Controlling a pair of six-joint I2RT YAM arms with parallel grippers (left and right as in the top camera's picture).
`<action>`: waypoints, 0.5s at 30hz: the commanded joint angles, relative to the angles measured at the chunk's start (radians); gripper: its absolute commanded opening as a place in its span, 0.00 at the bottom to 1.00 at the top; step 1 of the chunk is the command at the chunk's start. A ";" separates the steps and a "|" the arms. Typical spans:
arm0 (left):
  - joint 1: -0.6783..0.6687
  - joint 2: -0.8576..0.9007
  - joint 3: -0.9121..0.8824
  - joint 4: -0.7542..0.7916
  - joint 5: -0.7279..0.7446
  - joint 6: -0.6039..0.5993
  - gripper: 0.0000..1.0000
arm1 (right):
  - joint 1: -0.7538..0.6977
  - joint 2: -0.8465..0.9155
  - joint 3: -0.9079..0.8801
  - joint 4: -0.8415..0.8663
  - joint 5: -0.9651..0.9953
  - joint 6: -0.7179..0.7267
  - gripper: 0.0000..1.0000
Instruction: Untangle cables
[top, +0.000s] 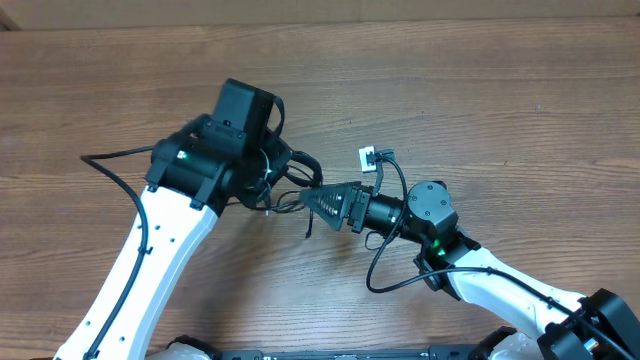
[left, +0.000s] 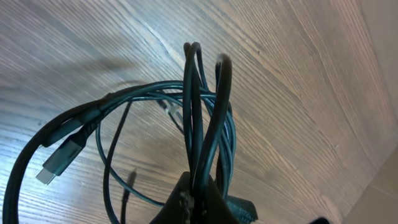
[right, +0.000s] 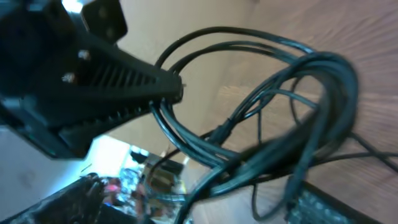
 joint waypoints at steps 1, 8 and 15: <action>-0.041 0.015 0.018 0.005 0.001 -0.079 0.04 | 0.031 0.002 0.004 -0.013 0.058 0.041 0.82; -0.095 0.018 0.020 0.039 0.002 -0.176 0.05 | 0.076 0.006 0.004 -0.228 0.199 0.033 0.09; 0.092 -0.065 0.107 0.002 -0.006 0.166 0.04 | -0.113 -0.020 0.003 -0.544 0.148 -0.148 0.04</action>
